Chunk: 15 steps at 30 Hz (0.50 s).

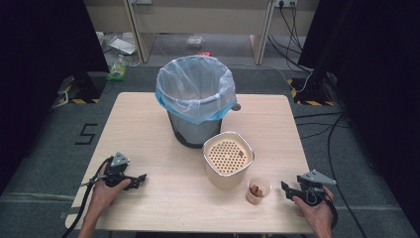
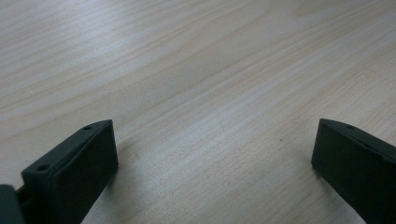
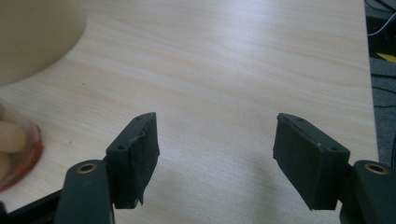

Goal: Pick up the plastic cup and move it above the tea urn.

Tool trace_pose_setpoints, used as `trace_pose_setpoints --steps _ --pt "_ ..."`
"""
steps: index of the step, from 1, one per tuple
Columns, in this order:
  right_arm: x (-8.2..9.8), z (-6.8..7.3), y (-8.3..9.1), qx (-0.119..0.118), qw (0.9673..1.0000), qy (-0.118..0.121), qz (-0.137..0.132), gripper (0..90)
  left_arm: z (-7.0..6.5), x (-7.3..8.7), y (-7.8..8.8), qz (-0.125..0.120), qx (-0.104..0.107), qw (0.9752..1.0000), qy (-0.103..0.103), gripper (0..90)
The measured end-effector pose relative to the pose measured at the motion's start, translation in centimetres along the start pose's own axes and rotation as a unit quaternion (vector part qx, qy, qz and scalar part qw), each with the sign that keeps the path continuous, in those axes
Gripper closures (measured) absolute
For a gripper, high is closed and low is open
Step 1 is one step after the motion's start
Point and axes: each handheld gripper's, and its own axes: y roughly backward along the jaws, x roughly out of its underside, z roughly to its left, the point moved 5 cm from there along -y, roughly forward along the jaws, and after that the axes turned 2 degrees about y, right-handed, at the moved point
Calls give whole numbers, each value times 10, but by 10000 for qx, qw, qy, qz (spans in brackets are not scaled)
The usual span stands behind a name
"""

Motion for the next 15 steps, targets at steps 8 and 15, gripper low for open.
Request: trace_pose_setpoints --steps 8,15 --pt "-13 14 15 -103 9999 -40 -50 367 0 0 0 3 1 10000 -4 0" --pt "-29 28 29 -277 9995 72 -96 415 0 0 0 1 1 10000 -1 0"
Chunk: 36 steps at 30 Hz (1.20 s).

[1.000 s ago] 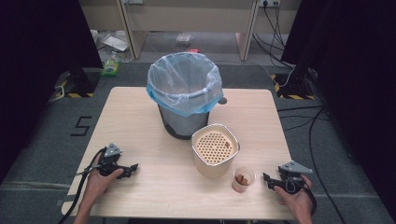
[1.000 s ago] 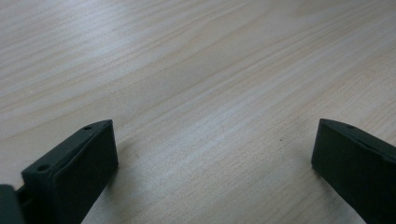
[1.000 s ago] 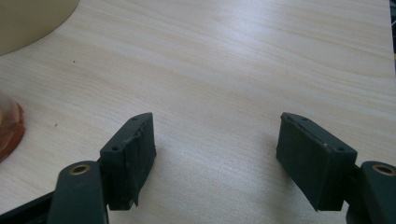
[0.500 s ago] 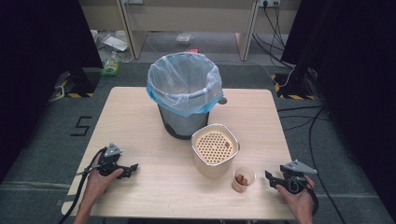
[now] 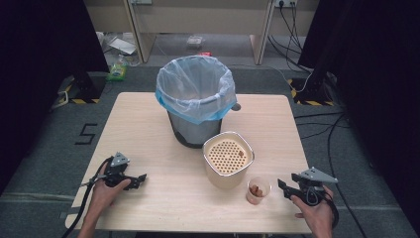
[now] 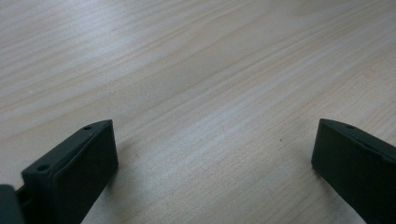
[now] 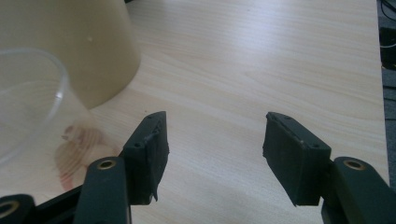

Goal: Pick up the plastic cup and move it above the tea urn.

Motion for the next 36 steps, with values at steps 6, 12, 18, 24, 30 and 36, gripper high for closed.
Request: trace_pose_setpoints --steps 6,12,18,24,30,36 --pt "-11 12 10 -96 9999 88 -69 435 0 0 0 2 0 10000 -2 0" --pt "-20 21 15 -166 9996 199 -144 445 0 0 0 3 1 10000 -2 0" --pt "-31 31 24 -220 9988 282 -325 448 0 0 0 3 0 10000 -3 0" --pt "-37 49 22 -435 9975 478 -299 449 0 0 0 5 -1 10000 -2 0" --pt "-33 55 13 -607 9969 464 -186 478 0 0 0 3 0 10000 -4 0" --pt "-30 59 5 -678 9961 561 -53 532 0 0 0 3 0 10000 -3 0"
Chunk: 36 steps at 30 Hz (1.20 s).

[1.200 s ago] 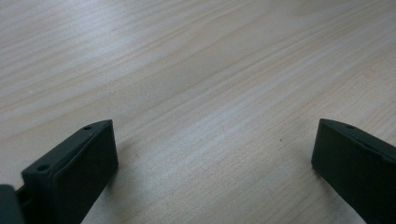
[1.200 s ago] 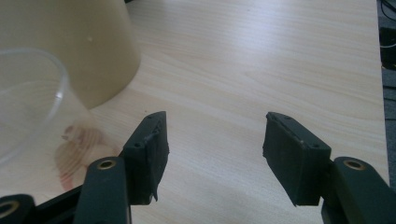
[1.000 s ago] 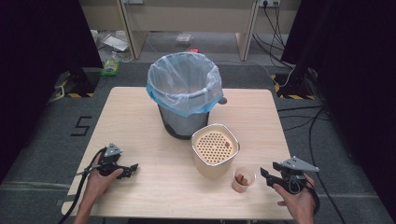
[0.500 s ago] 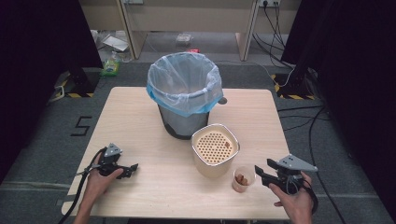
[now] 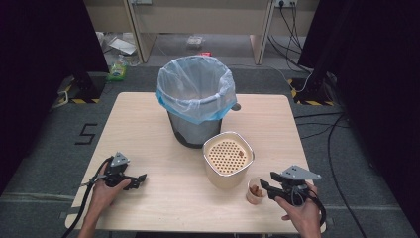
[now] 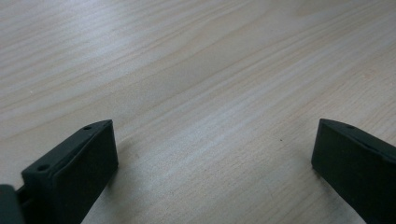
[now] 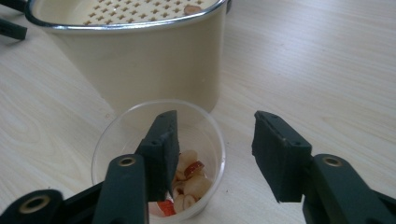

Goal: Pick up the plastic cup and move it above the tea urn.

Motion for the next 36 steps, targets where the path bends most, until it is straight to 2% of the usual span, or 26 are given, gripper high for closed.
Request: trace_pose_setpoints --steps 15,17,23,25,28,36 --pt "10 -1 -18 -213 9994 21 275 721 0 0 0 -1 0 10000 0 0" --pt "12 0 -19 -210 9993 126 285 797 0 0 0 -1 0 10000 0 0" --pt "10 1 -13 -277 9990 282 192 833 0 0 0 -1 0 10000 1 0" --pt "8 1 -11 -255 9990 352 110 850 0 0 0 -2 0 10000 2 0" --pt "6 -1 -7 -101 9985 532 81 853 0 0 0 4 0 10000 0 0" --pt "1 -13 -1 166 9976 648 -158 858 0 0 0 6 0 10000 -1 0"
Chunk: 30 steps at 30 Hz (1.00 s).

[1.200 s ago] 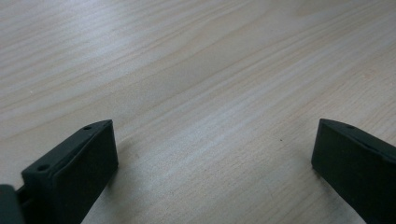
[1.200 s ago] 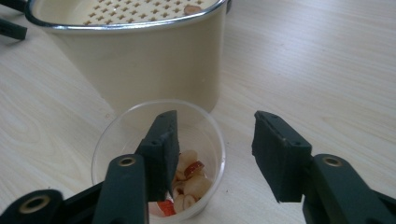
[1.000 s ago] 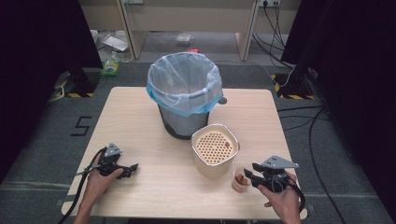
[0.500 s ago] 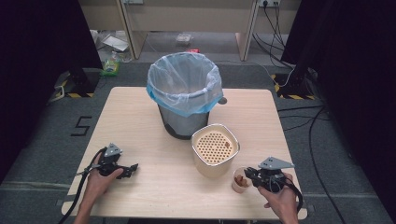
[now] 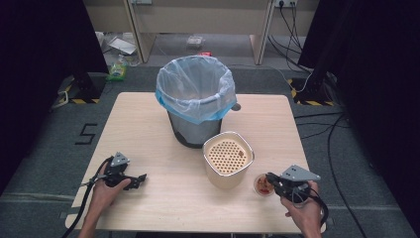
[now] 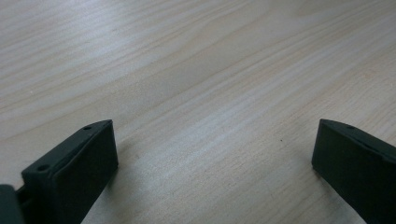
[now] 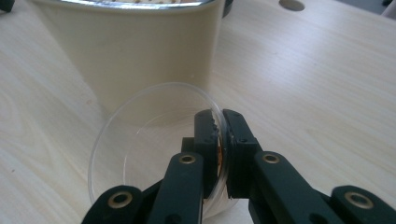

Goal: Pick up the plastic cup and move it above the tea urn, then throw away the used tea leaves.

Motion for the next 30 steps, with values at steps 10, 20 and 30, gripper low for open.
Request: trace_pose_setpoints --steps 10,20,30 --pt "-23 -16 6 541 9971 444 -296 857 0 0 0 -1 -1 10000 0 0" --pt "-57 -36 8 1012 9892 817 -669 857 0 0 0 -3 -2 10000 0 0" --pt "-110 -21 -3 1557 9625 1953 -1055 858 0 0 0 0 -1 10000 1 0"
